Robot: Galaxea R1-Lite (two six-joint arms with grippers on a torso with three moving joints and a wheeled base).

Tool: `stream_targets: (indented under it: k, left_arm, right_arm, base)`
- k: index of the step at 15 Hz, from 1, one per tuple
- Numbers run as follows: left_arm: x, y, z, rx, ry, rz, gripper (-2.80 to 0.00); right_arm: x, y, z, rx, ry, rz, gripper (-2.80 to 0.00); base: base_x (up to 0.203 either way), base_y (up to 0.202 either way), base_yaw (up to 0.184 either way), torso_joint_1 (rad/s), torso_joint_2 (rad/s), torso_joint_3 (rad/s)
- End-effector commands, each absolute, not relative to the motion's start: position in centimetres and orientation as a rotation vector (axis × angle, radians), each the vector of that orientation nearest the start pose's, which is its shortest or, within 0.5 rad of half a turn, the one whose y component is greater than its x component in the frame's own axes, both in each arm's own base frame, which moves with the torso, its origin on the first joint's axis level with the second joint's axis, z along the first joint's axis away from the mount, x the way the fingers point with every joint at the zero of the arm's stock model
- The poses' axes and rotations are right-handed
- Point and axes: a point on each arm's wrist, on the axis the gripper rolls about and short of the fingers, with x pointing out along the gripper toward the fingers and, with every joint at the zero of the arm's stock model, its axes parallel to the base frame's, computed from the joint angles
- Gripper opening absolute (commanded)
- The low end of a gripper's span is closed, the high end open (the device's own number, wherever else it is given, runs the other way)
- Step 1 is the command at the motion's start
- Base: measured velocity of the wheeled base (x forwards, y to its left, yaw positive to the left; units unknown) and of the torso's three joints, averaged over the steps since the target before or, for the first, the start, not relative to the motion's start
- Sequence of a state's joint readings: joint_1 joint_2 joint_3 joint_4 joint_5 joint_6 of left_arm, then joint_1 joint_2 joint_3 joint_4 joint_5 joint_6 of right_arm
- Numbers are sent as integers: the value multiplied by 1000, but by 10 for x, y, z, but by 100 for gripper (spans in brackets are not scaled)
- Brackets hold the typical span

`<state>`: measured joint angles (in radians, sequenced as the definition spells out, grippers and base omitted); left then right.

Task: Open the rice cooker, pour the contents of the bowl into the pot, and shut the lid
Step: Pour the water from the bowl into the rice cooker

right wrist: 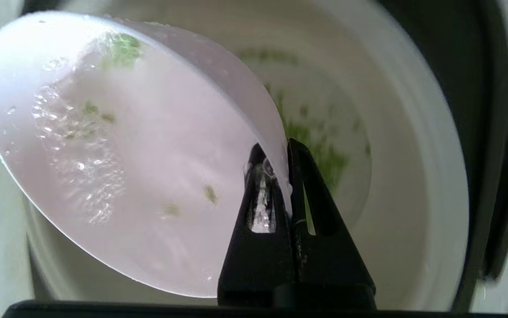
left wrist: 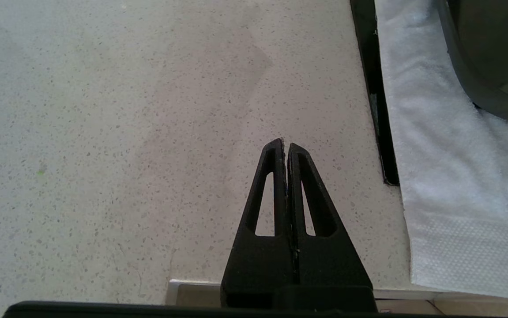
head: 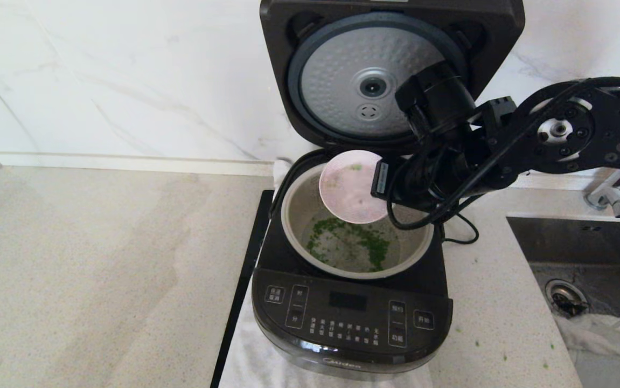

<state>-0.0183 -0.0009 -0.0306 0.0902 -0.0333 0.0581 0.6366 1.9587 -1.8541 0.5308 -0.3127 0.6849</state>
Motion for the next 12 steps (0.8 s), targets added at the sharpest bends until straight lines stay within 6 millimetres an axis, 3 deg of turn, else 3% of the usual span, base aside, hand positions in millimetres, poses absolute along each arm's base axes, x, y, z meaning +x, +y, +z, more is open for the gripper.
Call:
stream_targets:
  k: [1,12]
  left_arm:
    - [-26,0,75,58,57,-54,-280]
    - [-26,0,75,58,56,-54,-280]
  right_arm:
    - [304,221,270,347,565,99,-280]
    - [307,241,240,151,-95,14,-280]
  base:
    - [0,0,0,0,0,0]
    - [0,0,0,0,0,0]
